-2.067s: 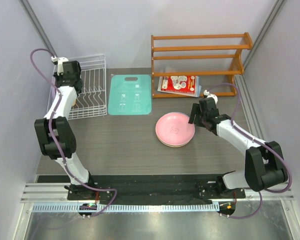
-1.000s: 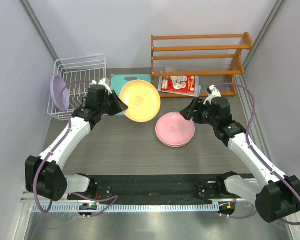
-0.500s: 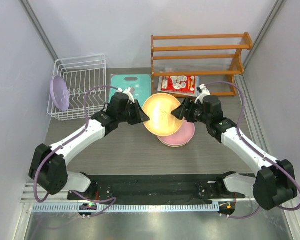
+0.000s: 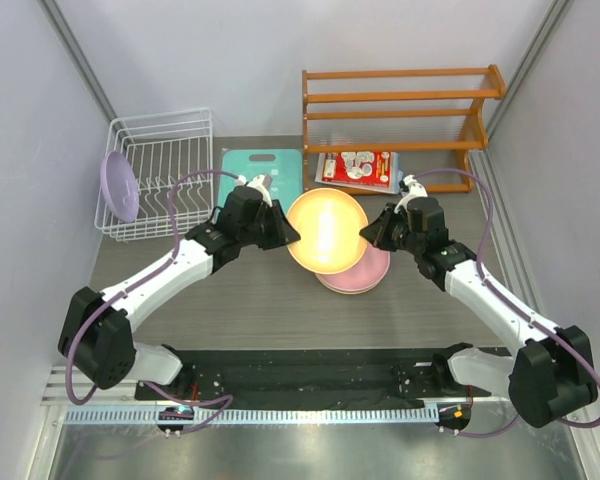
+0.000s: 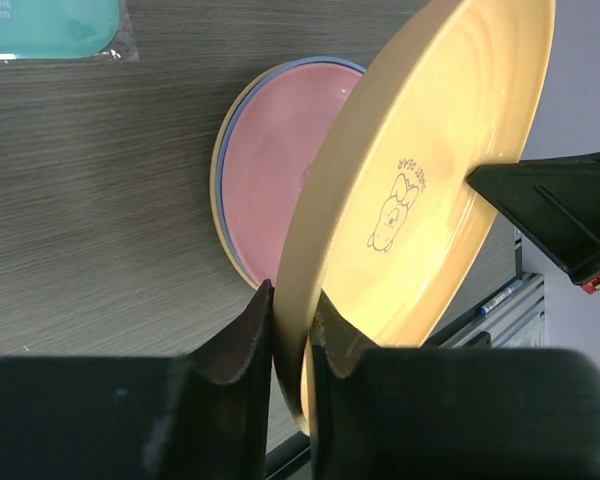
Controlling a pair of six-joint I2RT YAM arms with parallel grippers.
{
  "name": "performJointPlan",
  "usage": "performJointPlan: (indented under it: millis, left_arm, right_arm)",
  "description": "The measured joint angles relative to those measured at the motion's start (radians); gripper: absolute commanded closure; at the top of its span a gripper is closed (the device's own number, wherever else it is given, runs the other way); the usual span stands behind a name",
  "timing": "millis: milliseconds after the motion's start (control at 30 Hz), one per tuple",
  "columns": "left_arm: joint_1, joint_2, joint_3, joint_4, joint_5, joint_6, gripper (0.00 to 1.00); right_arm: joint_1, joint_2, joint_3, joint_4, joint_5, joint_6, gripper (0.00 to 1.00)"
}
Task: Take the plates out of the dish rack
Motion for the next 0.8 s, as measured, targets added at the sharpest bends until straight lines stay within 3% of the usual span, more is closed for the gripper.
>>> performJointPlan:
  millis: [33,133,167,400,633,800]
  left_arm:
    - [-0.002,0.000,0.004,-0.002,-0.004,0.004,0.39]
    - [-0.004,-0.002,0.017,-0.014,-0.052,0.024,0.09]
    - [-0.003,-0.003,0.019,-0.023,-0.072,0.030,0.04]
    - [-0.003,-0.053,0.029,-0.146,-0.308,0.096,0.01]
    - [0.000,-0.170,0.077,-0.251,-0.742,0.265,0.01]
    - [0.062,-0.229,0.096,-0.245,-0.921,0.346,0.00]
  right_arm:
    - [0.001,-0.007,0.000,-0.005,0.006,0.000,0.99]
    - [0.003,-0.036,0.000,-0.032,0.045,-0.001,0.99]
    - [0.003,-0.045,0.000,-0.046,0.061,-0.003,0.99]
    - [0.003,-0.069,0.007,-0.172,0.203,-0.028,0.99]
    - [0.003,-0.034,0.057,-0.300,0.315,-0.060,0.99]
    - [0.003,0.005,0.067,-0.317,0.337,-0.074,0.99]
